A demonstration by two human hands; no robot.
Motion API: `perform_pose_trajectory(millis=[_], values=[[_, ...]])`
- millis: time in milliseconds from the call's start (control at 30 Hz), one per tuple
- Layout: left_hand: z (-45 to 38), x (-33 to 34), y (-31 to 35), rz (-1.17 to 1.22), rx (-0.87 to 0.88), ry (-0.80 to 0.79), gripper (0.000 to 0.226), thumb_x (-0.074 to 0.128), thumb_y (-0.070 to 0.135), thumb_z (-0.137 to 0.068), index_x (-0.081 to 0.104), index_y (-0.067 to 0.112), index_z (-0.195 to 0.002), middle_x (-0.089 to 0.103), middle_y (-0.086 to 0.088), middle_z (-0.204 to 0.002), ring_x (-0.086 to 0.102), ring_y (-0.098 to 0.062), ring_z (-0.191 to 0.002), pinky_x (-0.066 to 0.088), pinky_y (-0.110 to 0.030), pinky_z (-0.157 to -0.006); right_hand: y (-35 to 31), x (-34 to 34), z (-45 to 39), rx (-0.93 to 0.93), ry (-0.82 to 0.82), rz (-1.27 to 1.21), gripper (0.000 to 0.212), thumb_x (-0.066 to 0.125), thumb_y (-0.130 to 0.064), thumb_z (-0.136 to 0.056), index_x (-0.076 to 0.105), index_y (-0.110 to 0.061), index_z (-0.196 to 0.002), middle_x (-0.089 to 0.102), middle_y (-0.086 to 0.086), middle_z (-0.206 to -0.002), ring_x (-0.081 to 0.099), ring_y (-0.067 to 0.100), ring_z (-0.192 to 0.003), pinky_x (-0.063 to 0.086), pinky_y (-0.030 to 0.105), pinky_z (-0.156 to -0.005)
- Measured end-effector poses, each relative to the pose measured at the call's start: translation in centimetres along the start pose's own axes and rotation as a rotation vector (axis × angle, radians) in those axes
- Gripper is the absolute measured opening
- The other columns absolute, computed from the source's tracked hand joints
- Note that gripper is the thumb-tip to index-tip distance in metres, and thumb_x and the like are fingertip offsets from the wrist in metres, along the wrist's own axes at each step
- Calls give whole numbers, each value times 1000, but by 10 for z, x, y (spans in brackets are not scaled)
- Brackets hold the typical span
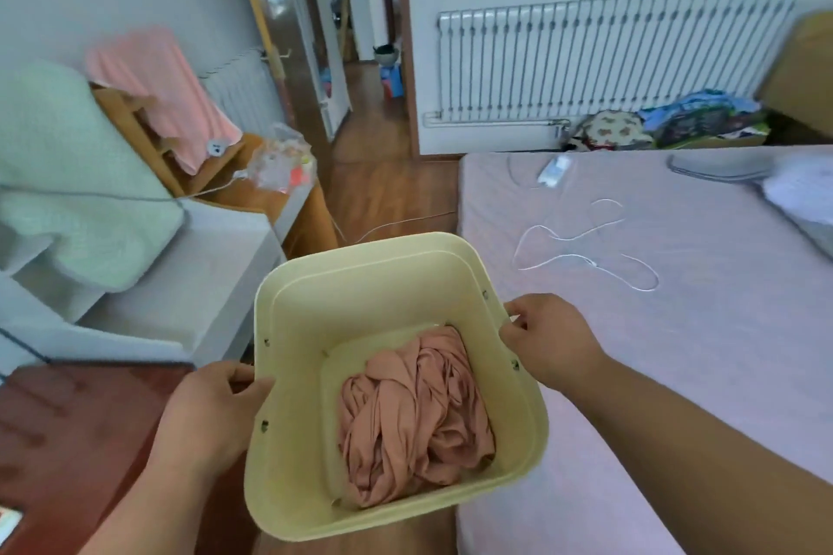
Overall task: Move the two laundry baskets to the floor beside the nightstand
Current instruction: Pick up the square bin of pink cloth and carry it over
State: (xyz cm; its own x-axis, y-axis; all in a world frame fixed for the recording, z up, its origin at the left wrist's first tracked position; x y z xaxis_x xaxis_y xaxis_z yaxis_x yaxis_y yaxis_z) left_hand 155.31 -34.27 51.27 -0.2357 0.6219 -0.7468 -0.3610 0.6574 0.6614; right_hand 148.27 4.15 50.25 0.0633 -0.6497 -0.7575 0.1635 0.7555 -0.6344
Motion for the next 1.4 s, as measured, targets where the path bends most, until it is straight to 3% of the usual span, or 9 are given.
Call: perform_pose_trajectory(millis=[267, 400, 467, 600, 700, 800, 1000, 1200, 1400], values=[[65, 171, 199, 11, 261, -238, 19, 77, 39, -97, 83, 48, -82, 79, 21, -81, 71, -6, -79, 49, -30, -62, 206, -168, 67, 280, 241, -92, 29, 57, -15, -86, 84, -26, -91, 81, 6, -71, 62, 14, -46, 59, 36, -51], [120, 266, 291, 28, 380, -376, 18, 78, 41, -87, 85, 46, -72, 79, 28, -68, 74, -6, -72, 53, -29, -64, 311, -248, 120, 430, 354, -90, 29, 58, -16, -87, 83, -29, -94, 83, 3, -74, 61, 9, -45, 50, 25, -47], [152, 316, 331, 33, 455, -456, 18, 68, 46, -78, 85, 49, -80, 79, 17, -63, 78, -22, -62, 61, -35, -67, 358, -284, 150, 504, 418, -91, 29, 58, -16, -88, 83, -28, -98, 84, 4, -76, 65, 15, -51, 53, 28, -52], [209, 416, 405, 54, 560, -643, 30, 64, 41, -75, 84, 19, -76, 78, -5, -63, 79, -35, -63, 67, -51, -70, 439, -335, 214, 664, 542, -61, 34, 59, -17, -89, 83, -31, -109, 83, 3, -77, 73, 22, -65, 56, 32, -53], [255, 477, 453, 0, 627, -747, 17, 74, 28, -90, 89, 27, -81, 84, 11, -70, 83, -26, -70, 68, -48, -73, 483, -350, 264, 785, 656, -88, 36, 59, -16, -87, 84, -31, -108, 82, 3, -75, 76, 28, -69, 66, 43, -61], [303, 532, 493, -55, 748, -851, 20, 74, 24, -94, 89, 32, -83, 85, 20, -73, 82, -11, -67, 62, -35, -68, 519, -355, 310, 885, 764, -138, 26, 60, -14, -87, 78, -32, -88, 77, -2, -69, 72, 23, -63, 61, 38, -57], [406, 619, 555, -110, 944, -1060, 35, 74, 15, -95, 82, 47, -83, 85, 14, -72, 84, -25, -78, 66, -45, -81, 558, -352, 388, 1160, 933, -221, 36, 56, -8, -84, 57, -33, -58, 60, -6, -52, 56, 19, -48, 38, 26, -46], [503, 684, 585, -212, 1085, -1231, 18, 73, 17, -95, 85, 10, -83, 86, -1, -77, 84, -35, -81, 67, -49, -81, 587, -339, 455, 1405, 1035, -292, 31, 49, -5, -83, 63, -28, -68, 60, -5, -60, 65, 25, -58, 45, 29, -52], [584, 738, 576, -360, 1121, -1336, 19, 70, 19, -89, 88, 14, -82, 86, -3, -70, 85, -33, -72, 70, -47, -74, 646, -309, 501, 1590, 1032, -354, 28, 47, -3, -85, 57, -24, -69, 61, -1, -67, 56, 25, -58, 40, 28, -54]])
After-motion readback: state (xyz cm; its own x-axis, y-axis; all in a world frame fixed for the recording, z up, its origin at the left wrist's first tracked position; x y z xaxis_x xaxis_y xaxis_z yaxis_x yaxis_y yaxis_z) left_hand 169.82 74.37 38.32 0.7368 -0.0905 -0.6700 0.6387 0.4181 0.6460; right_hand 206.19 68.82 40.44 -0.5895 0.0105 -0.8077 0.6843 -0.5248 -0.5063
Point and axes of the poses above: each hand's wrist, its own z-axis away from the middle knuckle, its own x-axis out of the palm, y = z × x, the point moved 2 cm from there along -z, towards the middle knuckle
